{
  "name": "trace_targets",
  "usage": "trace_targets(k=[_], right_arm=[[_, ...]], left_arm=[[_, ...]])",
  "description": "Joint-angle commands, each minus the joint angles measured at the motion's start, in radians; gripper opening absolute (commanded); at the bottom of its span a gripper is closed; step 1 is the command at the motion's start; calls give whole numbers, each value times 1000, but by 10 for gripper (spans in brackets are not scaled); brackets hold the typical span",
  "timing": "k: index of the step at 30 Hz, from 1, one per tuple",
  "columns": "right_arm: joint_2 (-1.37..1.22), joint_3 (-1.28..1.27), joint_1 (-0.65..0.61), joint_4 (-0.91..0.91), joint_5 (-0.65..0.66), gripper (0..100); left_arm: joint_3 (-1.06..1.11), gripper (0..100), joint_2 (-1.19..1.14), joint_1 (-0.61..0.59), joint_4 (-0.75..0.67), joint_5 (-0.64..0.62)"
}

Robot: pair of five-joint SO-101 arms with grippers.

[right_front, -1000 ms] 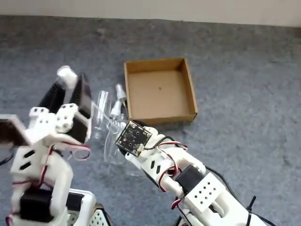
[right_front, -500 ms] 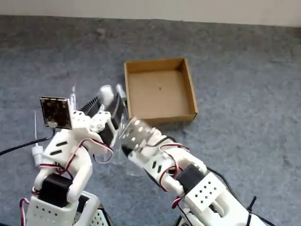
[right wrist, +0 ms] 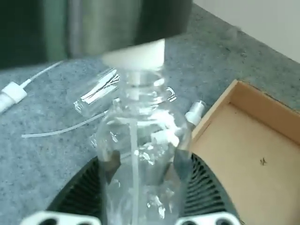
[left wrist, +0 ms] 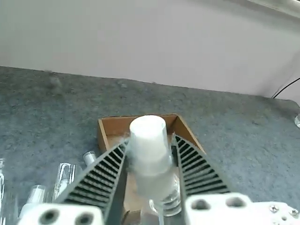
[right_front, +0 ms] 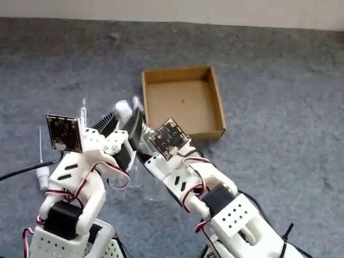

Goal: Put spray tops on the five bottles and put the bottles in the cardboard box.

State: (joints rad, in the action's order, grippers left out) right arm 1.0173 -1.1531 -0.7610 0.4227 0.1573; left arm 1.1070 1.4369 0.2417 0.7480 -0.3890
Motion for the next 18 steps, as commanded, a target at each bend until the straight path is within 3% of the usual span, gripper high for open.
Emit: trace_targets(k=[1,12,18], right_arm=[[-59,134,27,-35,-15,3],[-125,229,35,-35,-18,3],[-128,262,84,-35,-109,3]], left_arm=[[10,4,-13,47,11,12],[58,4,-13,101,9,81],[51,9,-13,101,14,83]])
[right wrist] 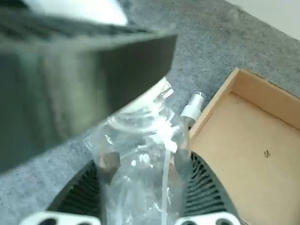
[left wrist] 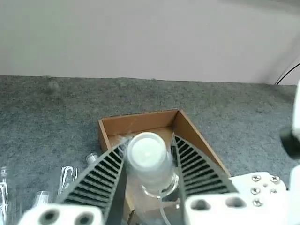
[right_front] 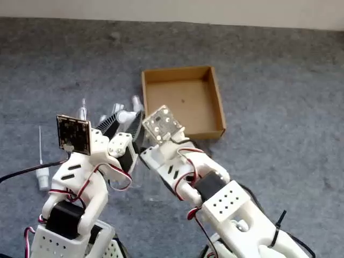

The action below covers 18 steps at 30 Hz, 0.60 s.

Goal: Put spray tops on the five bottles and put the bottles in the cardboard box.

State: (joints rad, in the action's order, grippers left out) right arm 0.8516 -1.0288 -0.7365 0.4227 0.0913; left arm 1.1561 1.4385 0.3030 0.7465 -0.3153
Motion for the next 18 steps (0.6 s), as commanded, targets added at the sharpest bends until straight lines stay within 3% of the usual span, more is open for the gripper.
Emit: trace_targets(k=[1,7,11,18], right_arm=[[38,137,70,-35,-41,3],[44,131,90,-35,-41,3],[38,136,102,-35,-37,3],[36,139,237,-38,-37,3]], left_arm=[[2,23,-15,39,15,11],[2,151,-15,39,15,60],[1,158,-13,31,15,64],[-1,158,-13,19,15,68]])
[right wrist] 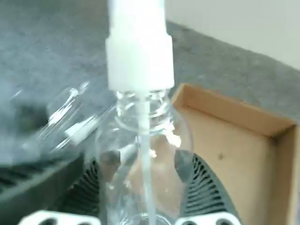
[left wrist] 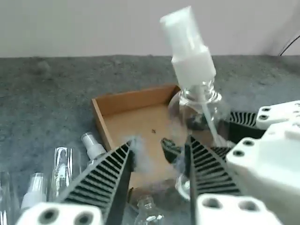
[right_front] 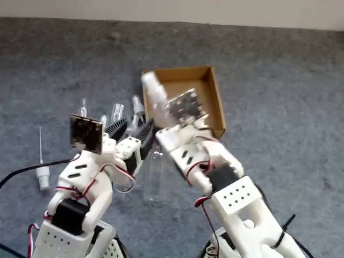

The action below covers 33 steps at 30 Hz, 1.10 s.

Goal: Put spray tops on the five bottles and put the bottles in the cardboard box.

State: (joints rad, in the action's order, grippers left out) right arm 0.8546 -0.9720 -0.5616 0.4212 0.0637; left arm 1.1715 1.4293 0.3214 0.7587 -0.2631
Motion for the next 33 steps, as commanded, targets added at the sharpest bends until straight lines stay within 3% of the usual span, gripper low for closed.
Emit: trace_targets(k=[1,8,12,15,20,26,33], right_arm=[[33,91,74,-38,-9,3],[18,246,104,-16,-9,3],[-122,433,87,97,-17,3],[-251,576,61,173,-60,3],[-372,734,7,294,-121,3],[-335,740,-85,397,-127,3],[-222,740,-94,553,-123,3]], left_arm=[[-16,158,-4,-18,3,15],[-8,161,-5,-96,-2,29],[-4,162,-13,-33,-3,152],[10,168,-7,28,-3,169],[12,308,-7,50,-3,163],[16,319,-15,1,-52,163],[61,319,-16,-54,-141,163]])
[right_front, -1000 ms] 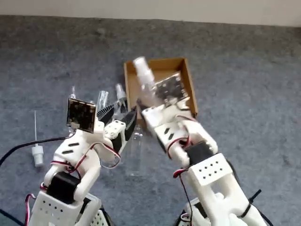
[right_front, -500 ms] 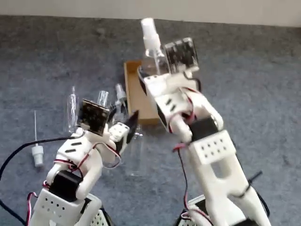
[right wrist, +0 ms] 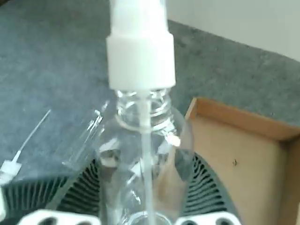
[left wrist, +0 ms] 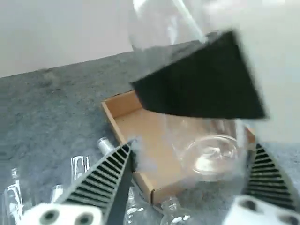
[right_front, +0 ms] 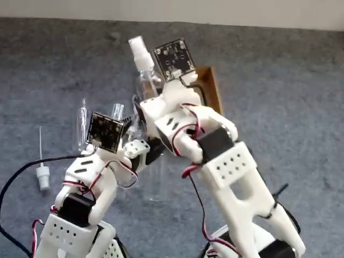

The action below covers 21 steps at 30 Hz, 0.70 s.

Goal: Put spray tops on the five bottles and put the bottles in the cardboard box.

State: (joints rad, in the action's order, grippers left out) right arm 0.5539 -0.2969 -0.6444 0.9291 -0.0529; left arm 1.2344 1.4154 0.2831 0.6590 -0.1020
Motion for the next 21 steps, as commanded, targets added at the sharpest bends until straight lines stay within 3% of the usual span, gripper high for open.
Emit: trace_targets(k=[1,21], right_arm=[[94,65,-12,59,-5,3],[170,65,-4,186,11,3]], left_arm=[[-2,319,-2,-16,-41,3],[-2,277,2,-18,-41,8]])
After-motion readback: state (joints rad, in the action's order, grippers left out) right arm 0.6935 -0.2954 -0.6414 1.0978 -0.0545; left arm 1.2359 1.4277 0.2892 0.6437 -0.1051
